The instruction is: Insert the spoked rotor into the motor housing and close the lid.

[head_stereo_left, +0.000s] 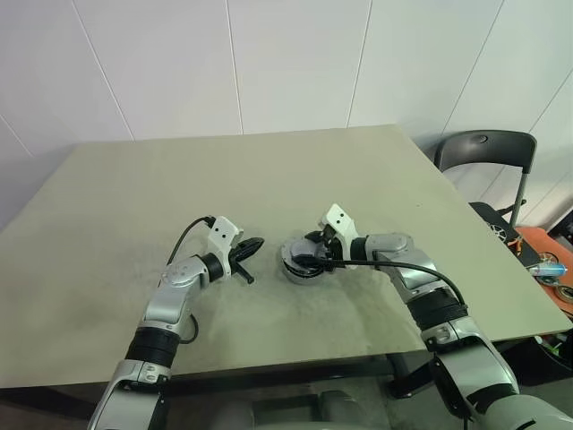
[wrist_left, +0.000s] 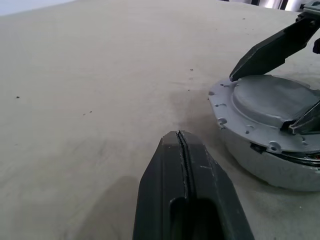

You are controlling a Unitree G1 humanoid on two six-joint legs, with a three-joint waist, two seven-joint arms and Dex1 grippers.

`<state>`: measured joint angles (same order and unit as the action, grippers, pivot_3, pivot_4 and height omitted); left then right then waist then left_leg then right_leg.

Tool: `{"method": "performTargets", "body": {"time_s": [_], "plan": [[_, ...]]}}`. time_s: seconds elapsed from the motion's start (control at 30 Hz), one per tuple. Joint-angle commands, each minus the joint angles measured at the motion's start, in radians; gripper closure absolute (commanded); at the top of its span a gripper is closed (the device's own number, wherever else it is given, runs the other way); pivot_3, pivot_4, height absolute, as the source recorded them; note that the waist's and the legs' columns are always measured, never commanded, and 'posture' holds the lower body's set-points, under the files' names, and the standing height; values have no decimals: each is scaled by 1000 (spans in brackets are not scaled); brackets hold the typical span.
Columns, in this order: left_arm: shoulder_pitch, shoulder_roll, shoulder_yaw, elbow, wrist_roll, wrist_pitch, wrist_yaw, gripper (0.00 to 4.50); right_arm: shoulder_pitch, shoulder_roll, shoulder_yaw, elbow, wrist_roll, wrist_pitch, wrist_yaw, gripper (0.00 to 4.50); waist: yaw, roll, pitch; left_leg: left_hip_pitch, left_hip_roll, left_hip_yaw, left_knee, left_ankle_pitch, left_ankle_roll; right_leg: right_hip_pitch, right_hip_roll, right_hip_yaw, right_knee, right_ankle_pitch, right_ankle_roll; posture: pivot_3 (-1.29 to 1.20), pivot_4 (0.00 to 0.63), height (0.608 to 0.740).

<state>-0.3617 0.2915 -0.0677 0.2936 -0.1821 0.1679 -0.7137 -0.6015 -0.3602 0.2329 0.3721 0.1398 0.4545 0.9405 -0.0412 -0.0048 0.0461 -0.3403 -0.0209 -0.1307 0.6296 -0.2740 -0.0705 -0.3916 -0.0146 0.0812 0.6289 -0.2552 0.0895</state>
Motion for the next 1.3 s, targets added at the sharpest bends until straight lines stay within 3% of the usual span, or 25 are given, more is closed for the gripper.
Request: {"method": "performTargets", "body": {"time_s": [0.03,0.8,1.03,1.3], "plan": [[-22,2,-1,-19,5,-14,1,4500,24,-21,22,-36,5,12,56,1039,0,0,0,0,0,0,0,0,0,0,0,0,0,0,0,0,0,740],[-27,1,-2,-14,5,-13,-2,4500,59,-38,-5,-178,102,55,154,1039,-1,1,1,-1,0,0,-3,-2,2,-2,-1,0,-1,0,5,0,0,740],[-25,-2,-5,-19,5,-12,-1,4500,66,-71,14,-217,92,73,185,1039,-1,1,2,-1,0,0,-2,-1,2,-2,0,0,0,0,5,0,0,740],[-14,-1,-7,-39,-11,-18,-37,4500,39,-90,55,-155,-10,12,125,1039,0,1,2,-1,0,0,-1,-1,2,-1,-1,0,0,0,5,0,0,740]]}}
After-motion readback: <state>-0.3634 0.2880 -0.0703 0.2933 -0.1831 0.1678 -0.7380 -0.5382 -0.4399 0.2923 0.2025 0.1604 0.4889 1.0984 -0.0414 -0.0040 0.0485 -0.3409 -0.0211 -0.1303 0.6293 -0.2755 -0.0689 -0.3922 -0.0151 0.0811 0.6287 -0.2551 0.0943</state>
